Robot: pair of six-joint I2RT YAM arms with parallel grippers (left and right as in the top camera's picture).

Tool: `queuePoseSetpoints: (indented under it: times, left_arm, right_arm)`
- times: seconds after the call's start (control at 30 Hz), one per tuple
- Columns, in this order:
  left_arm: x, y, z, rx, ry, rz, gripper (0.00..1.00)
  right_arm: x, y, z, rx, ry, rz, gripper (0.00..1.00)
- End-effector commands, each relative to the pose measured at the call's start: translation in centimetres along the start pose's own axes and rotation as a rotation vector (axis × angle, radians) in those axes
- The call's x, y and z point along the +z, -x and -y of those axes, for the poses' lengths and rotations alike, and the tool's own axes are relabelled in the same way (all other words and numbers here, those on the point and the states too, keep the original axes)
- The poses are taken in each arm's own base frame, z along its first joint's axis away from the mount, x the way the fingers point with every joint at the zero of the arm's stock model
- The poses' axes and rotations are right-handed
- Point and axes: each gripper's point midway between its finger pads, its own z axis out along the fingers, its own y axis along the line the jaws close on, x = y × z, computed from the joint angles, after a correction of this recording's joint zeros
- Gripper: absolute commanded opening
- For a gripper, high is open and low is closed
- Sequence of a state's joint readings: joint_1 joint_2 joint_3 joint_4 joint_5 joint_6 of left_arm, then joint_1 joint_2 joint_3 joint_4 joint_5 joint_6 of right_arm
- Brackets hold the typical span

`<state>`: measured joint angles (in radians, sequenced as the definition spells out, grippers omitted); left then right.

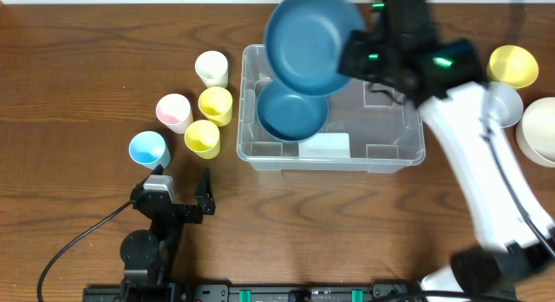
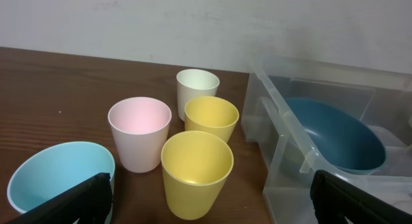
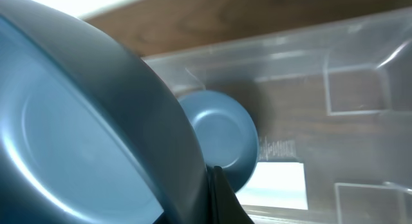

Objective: Pack container
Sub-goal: 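Stack the second teal bowl onto the first in the bin, release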

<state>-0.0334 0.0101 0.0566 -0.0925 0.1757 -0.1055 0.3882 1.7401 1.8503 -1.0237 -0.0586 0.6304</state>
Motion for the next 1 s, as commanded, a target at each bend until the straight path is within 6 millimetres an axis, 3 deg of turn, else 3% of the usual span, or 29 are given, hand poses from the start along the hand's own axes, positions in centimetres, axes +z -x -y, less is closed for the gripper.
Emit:
queuePoseSetpoints:
  times: [0.0,0.2,0.37,0.97]
  left_arm:
    - [0.2,-1.5,-0.6,-0.010,0.020,-0.031,0.98]
    - [0.2,-1.5,-0.6,-0.010,0.020,-0.031,0.98]
    - [0.2,-1.5,-0.6,-0.010,0.020,-0.031,0.98]
    - [0.2,-1.5,-0.6,-0.010,0.020,-0.031,0.98]
  right_arm:
    - [3.7,-0.9,0.4,0.037,-0.053,-0.044,0.01]
    - [9.8,-3.6,2.4,0.050,-0.146,-0.171,0.01]
    - [12.0,-5.0,3.5,0.056,-0.190,-0.226,0.01]
    - [13.1,-7.7,4.1,0.059,-0.212,-0.330,0.04]
